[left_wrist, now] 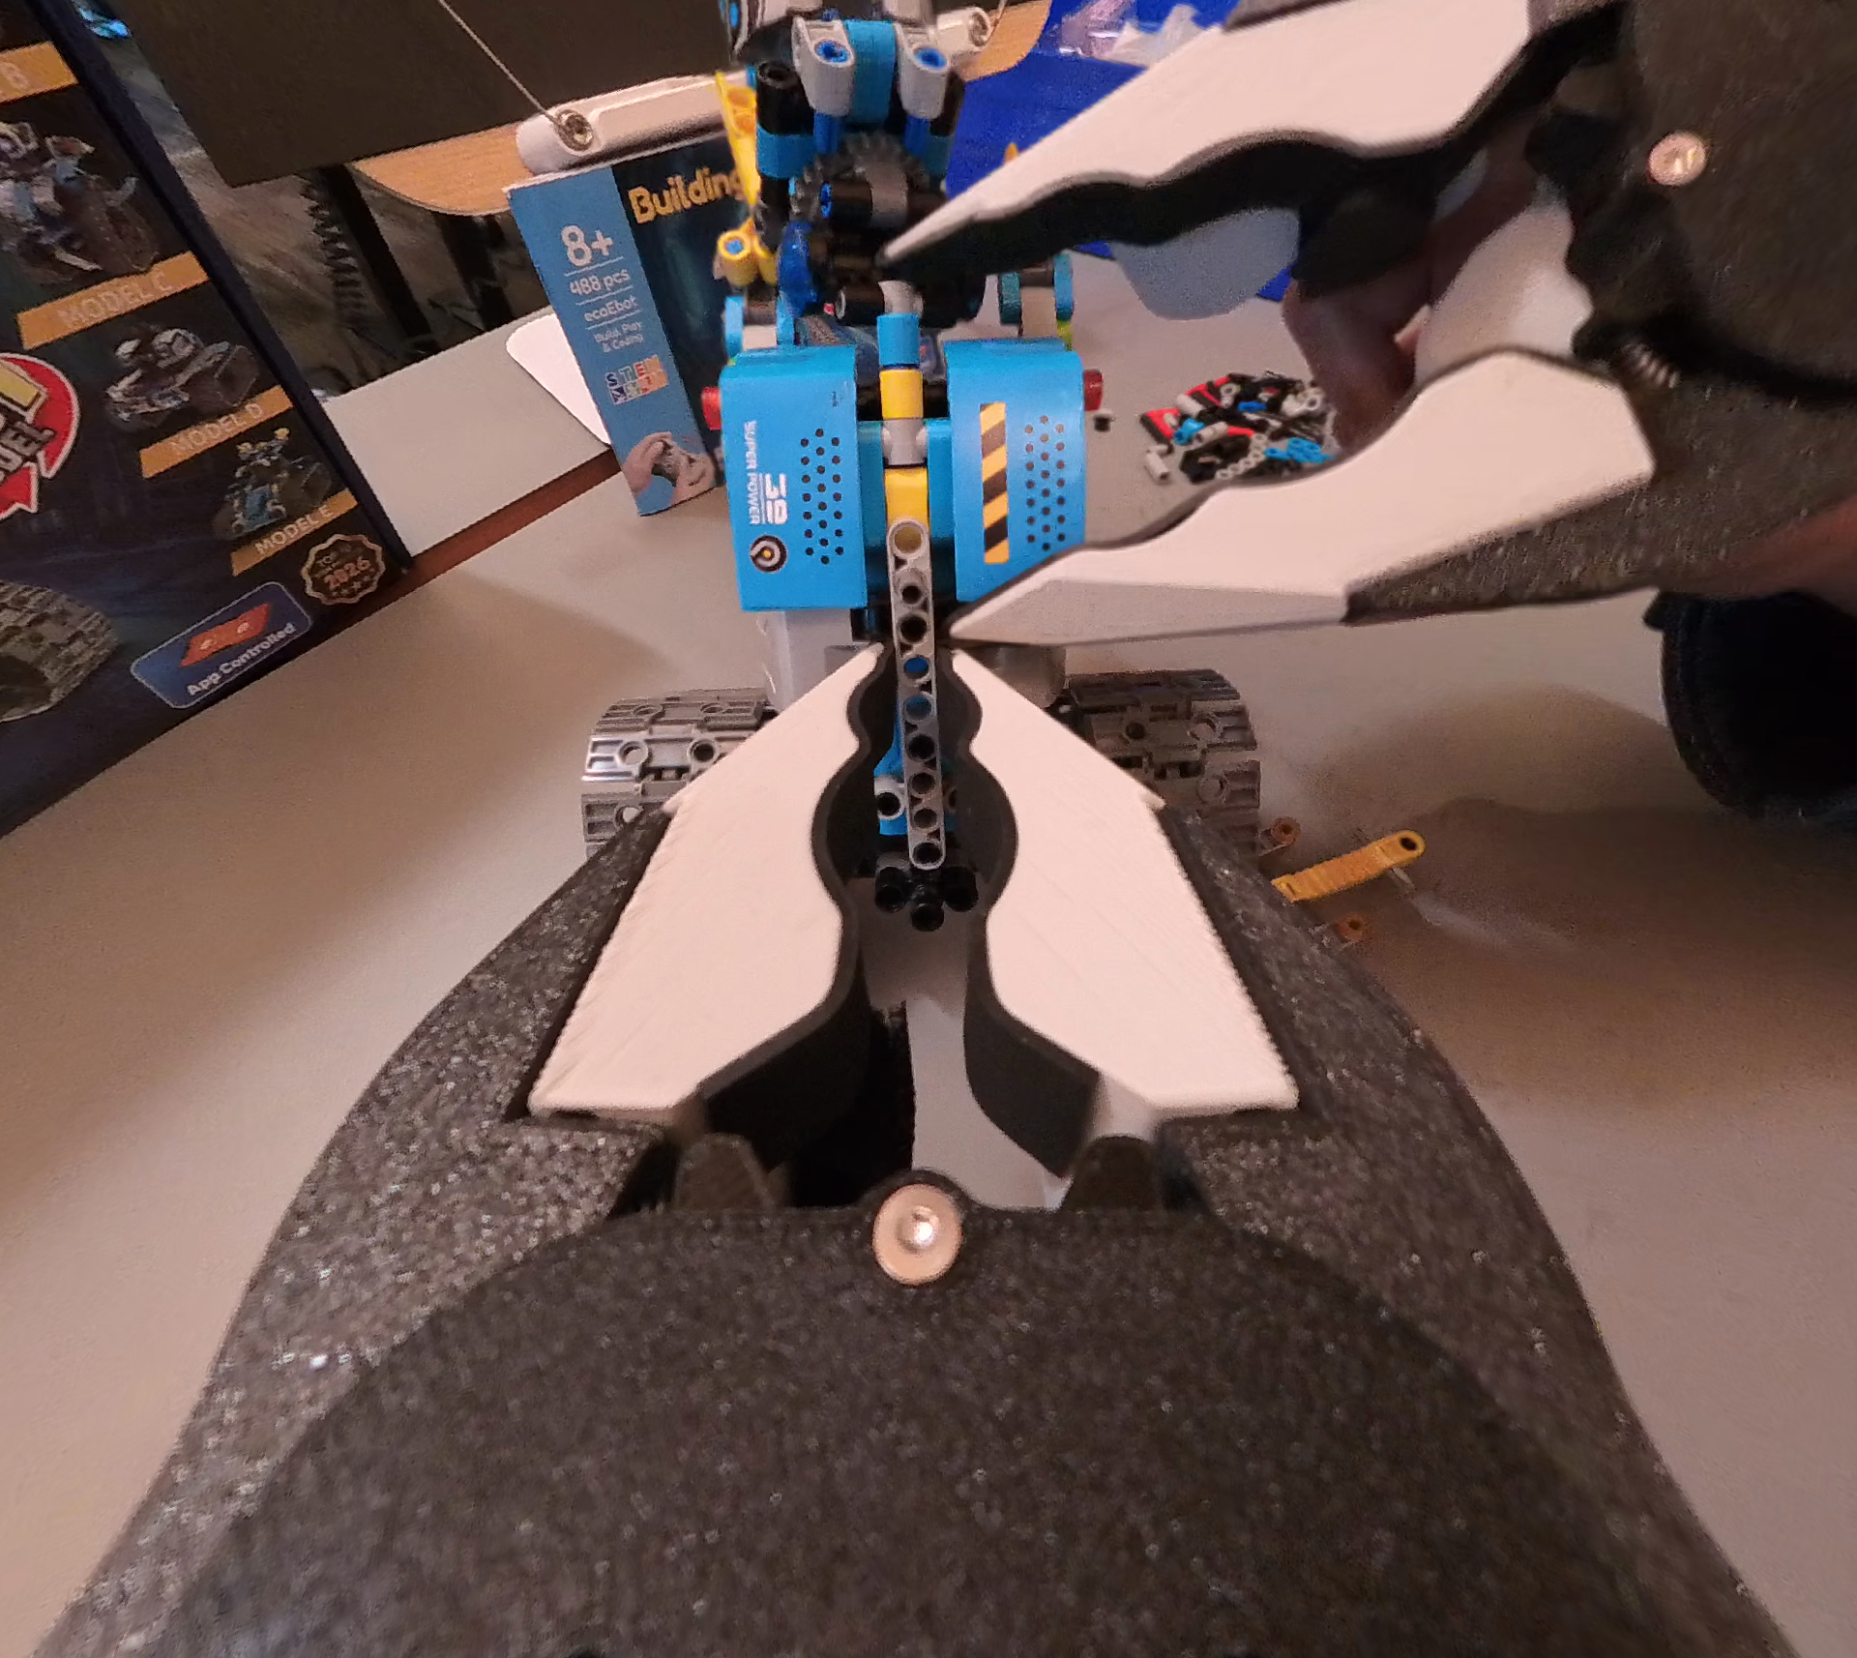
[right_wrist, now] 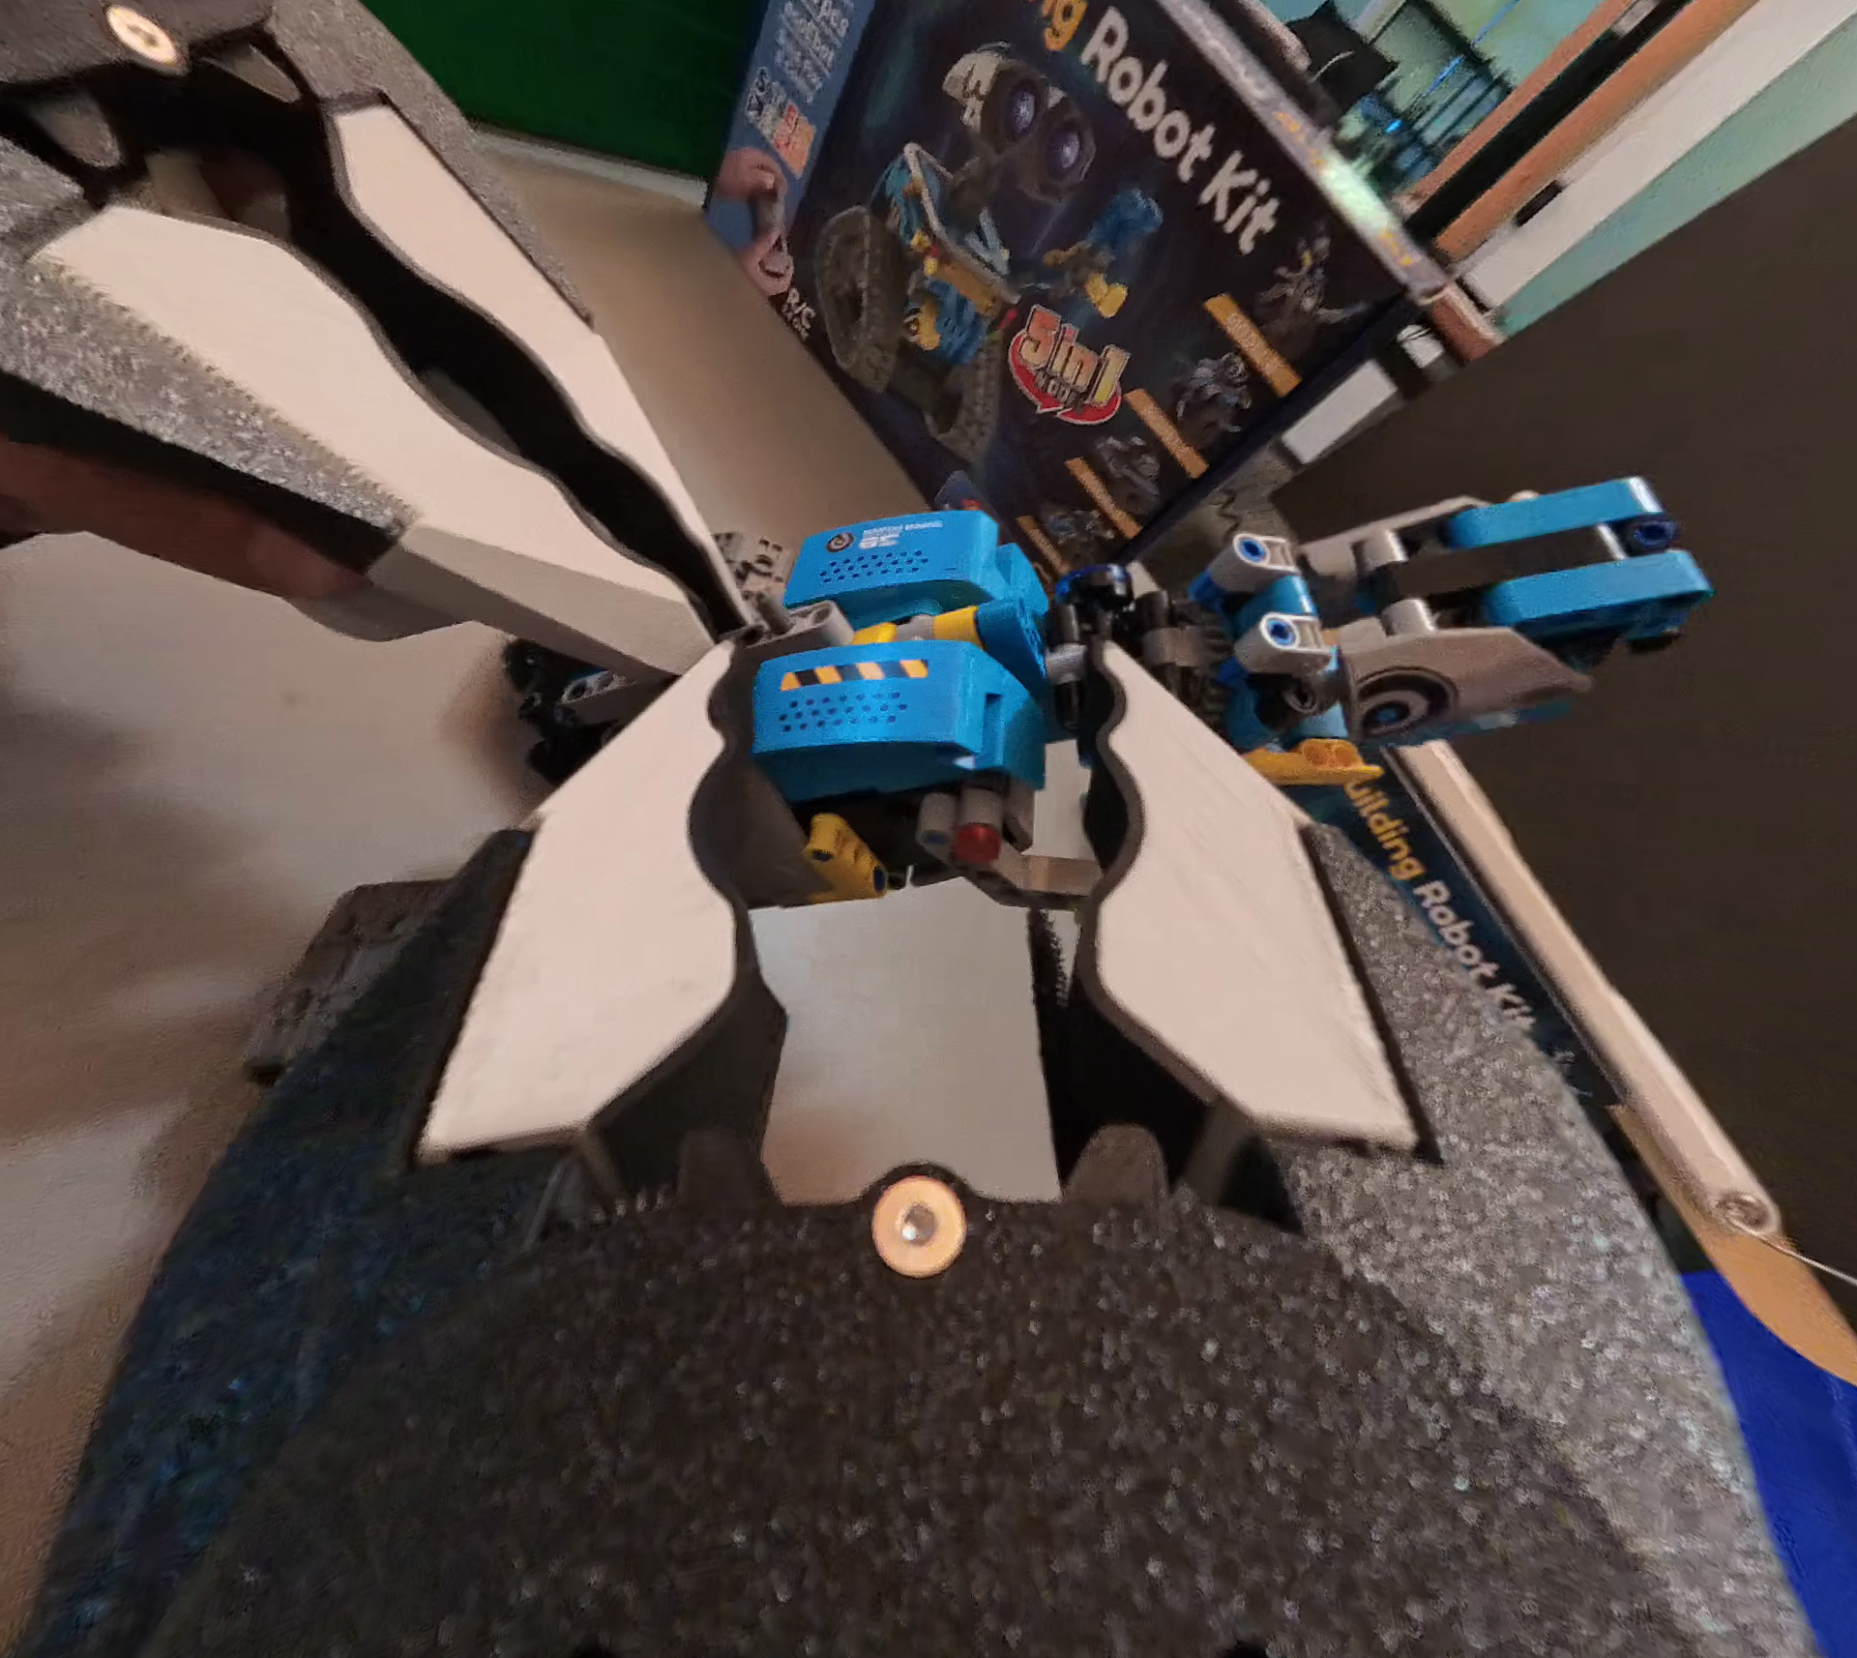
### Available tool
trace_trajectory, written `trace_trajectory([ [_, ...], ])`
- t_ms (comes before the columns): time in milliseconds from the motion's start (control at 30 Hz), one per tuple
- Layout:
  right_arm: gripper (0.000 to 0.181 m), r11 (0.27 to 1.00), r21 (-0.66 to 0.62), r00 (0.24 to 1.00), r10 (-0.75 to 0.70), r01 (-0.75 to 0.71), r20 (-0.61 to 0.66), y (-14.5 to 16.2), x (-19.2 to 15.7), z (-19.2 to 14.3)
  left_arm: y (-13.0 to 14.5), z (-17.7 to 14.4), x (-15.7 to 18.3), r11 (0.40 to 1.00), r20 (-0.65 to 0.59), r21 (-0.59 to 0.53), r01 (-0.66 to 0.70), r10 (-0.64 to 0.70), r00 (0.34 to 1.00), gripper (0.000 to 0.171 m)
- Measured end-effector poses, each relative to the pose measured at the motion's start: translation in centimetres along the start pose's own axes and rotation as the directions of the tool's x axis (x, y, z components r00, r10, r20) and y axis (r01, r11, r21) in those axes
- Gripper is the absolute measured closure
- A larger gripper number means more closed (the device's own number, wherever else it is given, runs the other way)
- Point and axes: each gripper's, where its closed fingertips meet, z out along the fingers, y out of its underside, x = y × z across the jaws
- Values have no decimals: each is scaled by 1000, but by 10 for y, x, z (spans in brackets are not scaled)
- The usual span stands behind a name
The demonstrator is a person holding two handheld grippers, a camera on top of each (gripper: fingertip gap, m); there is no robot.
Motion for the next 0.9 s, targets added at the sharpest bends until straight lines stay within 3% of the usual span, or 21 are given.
trace_trajectory([
  [400,117,1000,21,997,-16,14,73,-6,-13,0,3,-16,3,984,-53,81,158,-154,987,167],
  [567,117,995,88,990,-50,39,134,-8,-15,-3,6,-15,8,996,183,83,21,-36,983,165],
  [633,117,992,107,992,-78,67,103,-7,-12,-11,1,-18,14,995,177,85,-46,31,984,163],
  [667,118,991,108,995,-85,79,58,-6,-8,-17,-7,-25,14,991,165,126,-43,22,986,150],
  [733,125,994,91,998,-53,54,-19,2,-5,-31,-20,-45,1,978,150,210,-3,-29,988,133],
  [767,129,998,66,1000,-13,13,-4,9,-12,-36,-20,-52,-10,971,142,238,25,-60,988,133],
  [833,122,997,8,996,78,-78,38,24,-27,-44,-2,-52,-35,969,97,202,140,-162,982,131],
  [900,126,980,-56,976,197,-193,97,40,-39,-48,6,-50,-58,945,64,189,266,-282,957,132],
])
